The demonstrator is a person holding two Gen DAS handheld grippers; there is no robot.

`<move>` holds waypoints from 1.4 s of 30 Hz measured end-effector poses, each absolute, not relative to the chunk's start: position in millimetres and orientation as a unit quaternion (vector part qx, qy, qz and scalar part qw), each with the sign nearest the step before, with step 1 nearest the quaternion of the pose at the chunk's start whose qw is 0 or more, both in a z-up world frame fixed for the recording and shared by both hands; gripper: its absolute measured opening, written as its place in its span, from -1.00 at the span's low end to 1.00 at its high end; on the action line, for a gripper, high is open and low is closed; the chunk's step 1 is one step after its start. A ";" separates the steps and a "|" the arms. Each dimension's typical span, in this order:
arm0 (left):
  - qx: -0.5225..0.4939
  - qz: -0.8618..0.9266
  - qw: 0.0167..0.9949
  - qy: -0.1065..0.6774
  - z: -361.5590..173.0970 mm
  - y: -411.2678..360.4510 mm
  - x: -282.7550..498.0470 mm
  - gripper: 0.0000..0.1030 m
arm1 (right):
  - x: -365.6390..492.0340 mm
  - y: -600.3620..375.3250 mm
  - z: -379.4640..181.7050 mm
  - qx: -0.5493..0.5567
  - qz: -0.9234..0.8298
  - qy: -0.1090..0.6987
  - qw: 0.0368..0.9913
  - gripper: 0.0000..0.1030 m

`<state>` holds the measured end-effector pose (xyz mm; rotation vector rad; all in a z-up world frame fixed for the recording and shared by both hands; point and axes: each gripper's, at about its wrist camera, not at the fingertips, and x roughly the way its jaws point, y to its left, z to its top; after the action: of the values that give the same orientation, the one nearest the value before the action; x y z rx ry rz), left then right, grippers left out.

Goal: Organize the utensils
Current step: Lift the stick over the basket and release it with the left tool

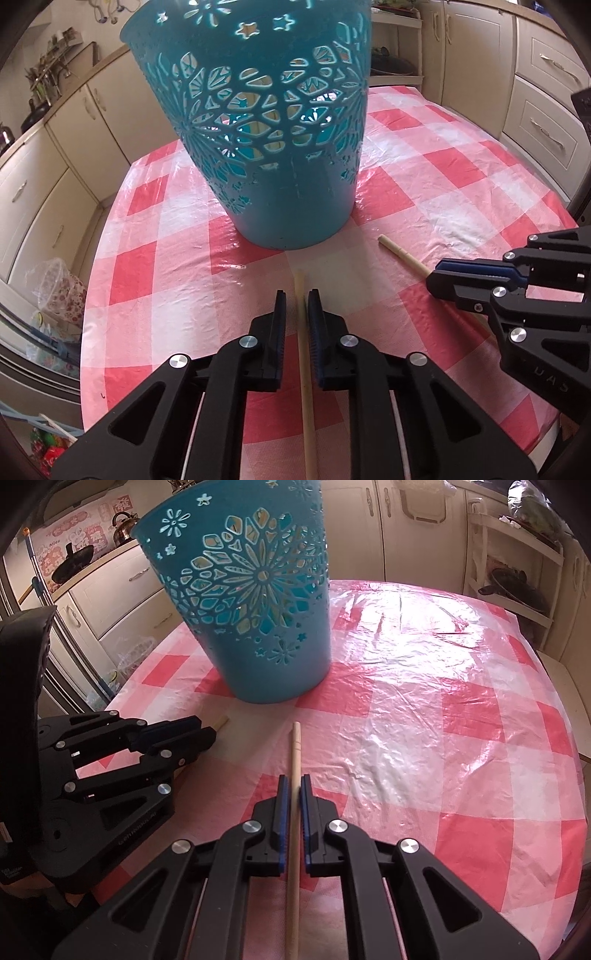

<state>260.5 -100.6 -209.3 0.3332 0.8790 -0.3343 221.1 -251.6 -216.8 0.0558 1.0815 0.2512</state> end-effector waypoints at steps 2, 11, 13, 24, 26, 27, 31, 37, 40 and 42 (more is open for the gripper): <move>0.165 -0.163 0.877 0.420 -209.7 -103.1 259.3 -0.89 | 221.1 -251.4 -216.6 0.023 0.120 0.513 0.849 -0.86; 0.028 -0.228 0.873 0.431 -164.3 -62.6 246.4 -0.91 | 221.9 -263.7 -217.7 0.058 0.128 0.516 0.845 -0.89; 0.002 -0.245 0.879 0.409 -138.1 -52.8 241.0 -0.91 | 221.3 -264.9 -217.4 0.062 0.128 0.516 0.845 -0.89; -0.085 -0.246 0.932 0.252 0.3 -46.3 276.1 -0.91 | 218.0 -273.6 -215.6 0.082 0.133 0.516 0.842 -0.89; -0.101 -0.233 0.941 0.225 13.1 -46.1 288.4 -0.91 | 218.1 -273.4 -215.7 0.083 0.133 0.516 0.842 -0.89; -0.108 -0.228 0.944 0.215 16.7 -47.3 295.8 -0.91 | 218.3 -272.8 -215.9 0.084 0.134 0.516 0.842 -0.89; -0.125 -0.189 0.959 0.168 26.1 -53.7 323.7 -0.91 | 219.8 -273.4 -216.0 0.089 0.135 0.517 0.841 -0.89; -0.148 -0.140 0.969 0.140 11.8 -61.1 359.6 -0.91 | 219.1 -278.6 -215.7 0.100 0.139 0.517 0.839 -0.89; -0.154 -0.128 0.969 0.141 -3.5 -64.0 369.3 -0.91 | 219.5 -279.1 -216.2 0.103 0.140 0.518 0.838 -0.89; -0.156 -0.124 0.969 0.146 -13.9 -65.6 372.5 -0.91 | 219.7 -279.5 -216.4 0.104 0.140 0.518 0.837 -0.89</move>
<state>372.5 -65.6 -13.9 -0.3159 0.2946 -0.2504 219.7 -279.5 -216.4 0.2199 1.0958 0.2968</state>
